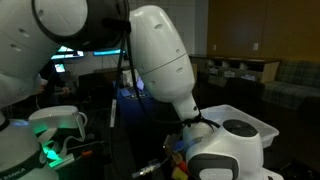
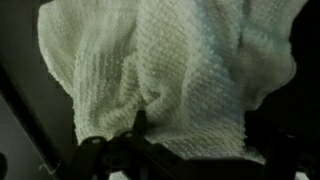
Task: Use the white towel to move the objects on the table to the left, then put the white towel in the bowl
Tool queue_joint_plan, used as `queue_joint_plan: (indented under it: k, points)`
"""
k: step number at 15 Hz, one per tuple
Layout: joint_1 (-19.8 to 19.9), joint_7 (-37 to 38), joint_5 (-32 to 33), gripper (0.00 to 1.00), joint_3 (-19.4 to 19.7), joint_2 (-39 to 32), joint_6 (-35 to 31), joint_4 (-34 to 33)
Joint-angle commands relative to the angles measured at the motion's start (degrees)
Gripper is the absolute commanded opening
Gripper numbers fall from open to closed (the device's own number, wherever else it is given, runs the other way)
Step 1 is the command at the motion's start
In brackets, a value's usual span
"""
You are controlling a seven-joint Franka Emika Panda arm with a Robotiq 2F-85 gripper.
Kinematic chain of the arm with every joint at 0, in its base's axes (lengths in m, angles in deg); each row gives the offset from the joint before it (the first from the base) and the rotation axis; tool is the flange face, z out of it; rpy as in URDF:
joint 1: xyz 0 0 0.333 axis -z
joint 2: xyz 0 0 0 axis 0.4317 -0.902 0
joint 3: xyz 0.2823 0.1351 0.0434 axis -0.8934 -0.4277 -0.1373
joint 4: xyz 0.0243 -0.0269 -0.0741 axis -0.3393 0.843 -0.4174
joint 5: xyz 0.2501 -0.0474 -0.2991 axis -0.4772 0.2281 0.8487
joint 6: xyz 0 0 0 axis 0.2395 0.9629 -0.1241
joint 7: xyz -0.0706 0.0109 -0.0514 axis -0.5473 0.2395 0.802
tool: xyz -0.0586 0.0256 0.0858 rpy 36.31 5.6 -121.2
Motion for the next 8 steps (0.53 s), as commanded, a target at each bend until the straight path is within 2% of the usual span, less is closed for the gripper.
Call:
queue_joint_plan:
  k: [1,3,4,5,6,8]
  points:
    - [0.9,2.0,1.9,1.0,-0.2,-3.1,1.6,-4.1]
    - [1.2,1.7,2.1,0.98,-0.4,-3.2,2.6,-4.4]
    - [1.1,1.9,2.1,0.9,-0.2,-3.3,3.1,-4.7]
    - [1.1,1.7,2.1,0.74,-0.1,-3.1,3.8,-4.6]
    - [1.1,1.6,2.1,0.71,-0.1,-2.9,4.6,-4.7]
    - [1.1,1.5,2.3,0.54,0.2,-2.8,5.3,-4.8]
